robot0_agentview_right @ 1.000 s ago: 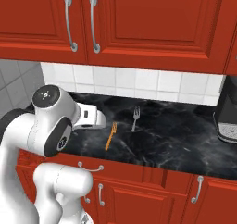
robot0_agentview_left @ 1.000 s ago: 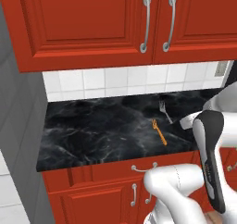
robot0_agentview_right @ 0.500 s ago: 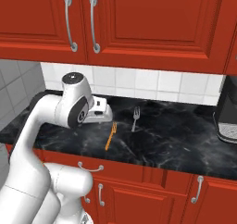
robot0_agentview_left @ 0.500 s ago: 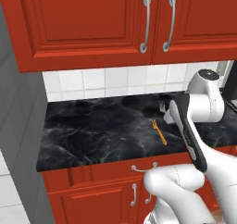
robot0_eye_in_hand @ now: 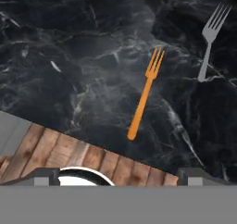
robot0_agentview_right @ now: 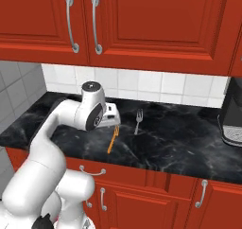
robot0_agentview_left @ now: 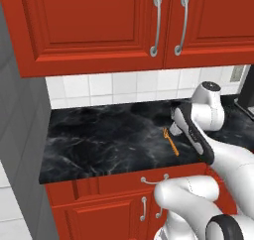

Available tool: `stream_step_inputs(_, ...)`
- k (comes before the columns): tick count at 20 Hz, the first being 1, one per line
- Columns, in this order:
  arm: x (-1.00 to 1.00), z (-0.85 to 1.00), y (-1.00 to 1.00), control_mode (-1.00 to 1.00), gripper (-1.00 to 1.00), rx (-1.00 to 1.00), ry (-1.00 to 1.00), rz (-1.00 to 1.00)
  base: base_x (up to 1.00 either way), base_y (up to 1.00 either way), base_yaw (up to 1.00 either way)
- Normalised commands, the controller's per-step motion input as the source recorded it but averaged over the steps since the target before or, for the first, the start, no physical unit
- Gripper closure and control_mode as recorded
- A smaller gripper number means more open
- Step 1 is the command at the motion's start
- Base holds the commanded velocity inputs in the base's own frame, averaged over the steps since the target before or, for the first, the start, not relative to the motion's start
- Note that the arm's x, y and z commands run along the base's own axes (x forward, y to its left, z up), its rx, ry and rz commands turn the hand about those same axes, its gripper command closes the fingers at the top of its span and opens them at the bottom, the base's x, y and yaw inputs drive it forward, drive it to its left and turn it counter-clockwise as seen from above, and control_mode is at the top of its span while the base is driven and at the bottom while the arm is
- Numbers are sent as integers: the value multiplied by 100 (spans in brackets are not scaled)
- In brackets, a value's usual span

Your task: Organize the utensils by type. Pick up the wooden spoons from the counter and place them in the open cabinet. Then pick up the metallic utensils from the counter and place them in the open drawer.

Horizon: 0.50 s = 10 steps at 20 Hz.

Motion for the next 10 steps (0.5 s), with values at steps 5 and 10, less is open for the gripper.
stream_step_inputs(5, 73, -57, -2, -100, -100, 0, 8, 0, 0, 0, 0)
stream_step_inputs(10, 56, -48, -13, -100, -100, 0, 10, -4, 0, 0, 0)
